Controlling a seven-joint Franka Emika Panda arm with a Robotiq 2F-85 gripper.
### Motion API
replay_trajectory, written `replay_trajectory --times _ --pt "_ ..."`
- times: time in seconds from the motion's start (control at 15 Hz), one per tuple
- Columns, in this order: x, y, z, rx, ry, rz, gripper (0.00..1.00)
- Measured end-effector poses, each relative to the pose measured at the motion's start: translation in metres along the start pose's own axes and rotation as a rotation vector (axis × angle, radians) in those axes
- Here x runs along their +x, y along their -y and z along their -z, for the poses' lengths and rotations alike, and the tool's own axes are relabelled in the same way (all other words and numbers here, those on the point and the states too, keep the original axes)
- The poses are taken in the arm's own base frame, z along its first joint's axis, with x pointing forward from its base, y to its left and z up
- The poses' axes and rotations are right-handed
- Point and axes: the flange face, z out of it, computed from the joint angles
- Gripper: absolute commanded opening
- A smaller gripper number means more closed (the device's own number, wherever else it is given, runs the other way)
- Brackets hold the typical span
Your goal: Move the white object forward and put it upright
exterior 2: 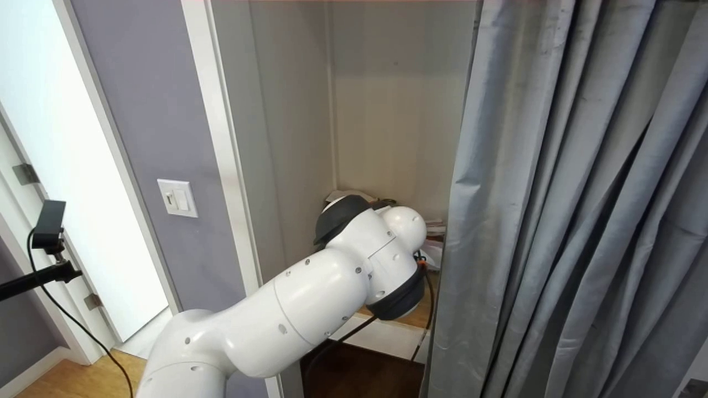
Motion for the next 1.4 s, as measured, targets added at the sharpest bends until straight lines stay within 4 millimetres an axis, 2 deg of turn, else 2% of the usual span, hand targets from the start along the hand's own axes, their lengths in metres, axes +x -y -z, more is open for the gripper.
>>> replay_trajectory --times 0.2,0.27,0.47,0.8,1.0,1.4 --pt "0.000 0.004 0.000 0.003 0.000 0.005 0.27" --pt "0.001 0.004 0.000 0.004 0.000 0.006 0.07" --pt "0.003 0.007 -0.003 0.028 -0.009 0.010 0.07" --pt "0.021 0.014 -0.024 0.150 -0.145 0.060 0.07" --pt "0.012 0.010 -0.040 0.186 -0.213 0.084 0.07" --pt "-0.021 -0.006 -0.071 0.162 -0.335 0.116 0.07"
